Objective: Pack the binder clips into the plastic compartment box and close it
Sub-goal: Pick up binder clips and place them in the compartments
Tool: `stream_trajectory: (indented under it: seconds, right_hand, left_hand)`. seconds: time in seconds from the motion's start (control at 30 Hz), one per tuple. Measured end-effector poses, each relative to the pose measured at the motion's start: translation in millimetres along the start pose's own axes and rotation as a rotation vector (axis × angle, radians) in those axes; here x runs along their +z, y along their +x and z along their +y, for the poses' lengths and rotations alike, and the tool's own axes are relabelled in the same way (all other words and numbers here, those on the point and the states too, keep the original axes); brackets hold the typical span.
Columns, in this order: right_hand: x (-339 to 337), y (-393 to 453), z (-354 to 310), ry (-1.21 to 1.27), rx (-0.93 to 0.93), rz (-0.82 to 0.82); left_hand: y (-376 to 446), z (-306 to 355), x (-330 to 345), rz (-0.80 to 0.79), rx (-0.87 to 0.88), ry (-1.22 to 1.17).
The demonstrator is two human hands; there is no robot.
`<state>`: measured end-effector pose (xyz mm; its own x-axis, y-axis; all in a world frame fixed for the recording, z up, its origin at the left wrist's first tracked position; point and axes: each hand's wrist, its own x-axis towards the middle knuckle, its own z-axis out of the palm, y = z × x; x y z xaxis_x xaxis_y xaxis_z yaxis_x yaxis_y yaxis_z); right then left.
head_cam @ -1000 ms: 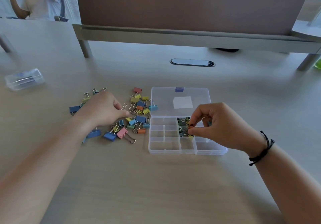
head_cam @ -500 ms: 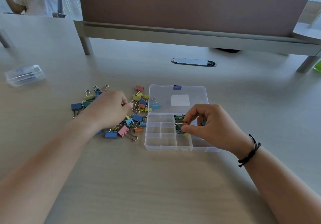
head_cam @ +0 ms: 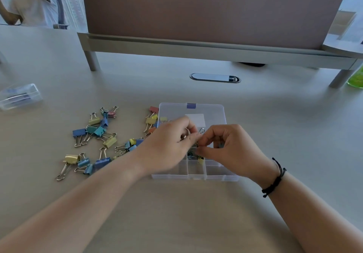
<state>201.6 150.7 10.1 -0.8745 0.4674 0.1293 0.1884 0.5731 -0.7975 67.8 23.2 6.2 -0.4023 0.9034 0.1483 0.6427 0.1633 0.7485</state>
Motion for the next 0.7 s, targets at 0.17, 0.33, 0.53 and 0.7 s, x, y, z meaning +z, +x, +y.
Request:
stream_trajectory:
  seconds: [0.17, 0.33, 0.53, 0.7]
  right_hand:
    - [-1.9, -9.5, 6.1, -0.023, -0.040, -0.030]
    - [-4.0, -13.7, 4.0, -0.043, -0.077, -0.068]
    - [1.0, -18.9, 0.3, -0.062, -0.116, -0.094]
    - [3.4, -19.8, -1.4, -0.214, -0.244, -0.089]
  left_hand:
    - [-5.4, -13.2, -2.9, -0.037, 0.063, 0.025]
    - [-9.3, -12.4, -0.6, -0.059, 0.076, 0.055]
    - [-8.2, -14.0, -5.6, -0.070, 0.032, 0.052]
    - [-9.3, -10.9, -7.1, -0.085, 0.012, 0.067]
